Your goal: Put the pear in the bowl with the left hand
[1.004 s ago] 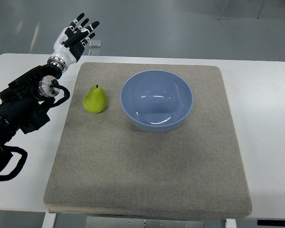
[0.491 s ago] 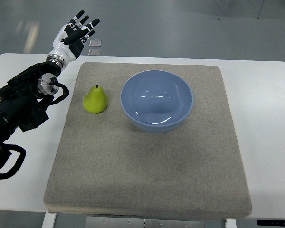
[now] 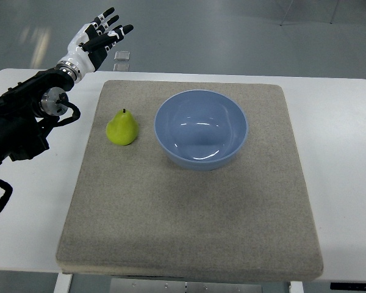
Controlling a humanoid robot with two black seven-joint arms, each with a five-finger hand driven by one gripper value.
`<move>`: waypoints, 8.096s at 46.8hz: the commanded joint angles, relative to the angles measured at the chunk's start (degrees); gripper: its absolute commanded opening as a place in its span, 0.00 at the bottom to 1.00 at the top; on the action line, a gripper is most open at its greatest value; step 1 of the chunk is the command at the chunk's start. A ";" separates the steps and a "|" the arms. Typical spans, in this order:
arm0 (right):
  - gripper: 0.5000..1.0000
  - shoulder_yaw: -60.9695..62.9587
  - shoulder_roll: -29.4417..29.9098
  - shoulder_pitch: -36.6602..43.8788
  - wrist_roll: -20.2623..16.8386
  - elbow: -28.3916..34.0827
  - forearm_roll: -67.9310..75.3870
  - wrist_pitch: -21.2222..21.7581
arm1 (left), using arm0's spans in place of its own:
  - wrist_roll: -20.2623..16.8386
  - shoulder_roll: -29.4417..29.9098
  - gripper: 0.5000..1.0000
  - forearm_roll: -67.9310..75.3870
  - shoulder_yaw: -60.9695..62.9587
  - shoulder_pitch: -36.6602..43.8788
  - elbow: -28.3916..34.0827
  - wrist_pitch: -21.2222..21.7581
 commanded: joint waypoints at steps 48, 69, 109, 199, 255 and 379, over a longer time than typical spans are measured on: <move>0.85 -0.01 0.00 0.00 0.00 0.00 -0.04 0.00 | -0.18 19.44 0.98 54.75 7.03 -5.60 -22.54 -4.84; 0.85 -0.01 0.00 0.00 0.00 0.00 -0.04 0.00 | -3.78 24.45 0.98 71.99 7.03 -7.63 -30.54 -9.05; 0.85 -0.01 0.00 0.00 0.00 0.00 0.05 0.00 | -4.57 19.62 0.98 92.47 7.03 -6.48 -30.63 -10.55; 0.85 0.08 0.00 0.00 0.00 0.00 -0.04 0.00 | -6.07 16.54 0.94 95.90 11.60 -6.04 -30.63 -9.23; 0.85 -0.01 0.00 0.00 0.00 0.00 -0.04 0.00 | -6.16 16.54 0.55 95.81 11.17 -6.04 -29.49 -8.70; 0.85 -0.01 0.00 0.00 0.00 0.00 -0.04 0.00 | -14.42 19.53 0.72 106.45 14.24 -8.77 -29.22 -8.44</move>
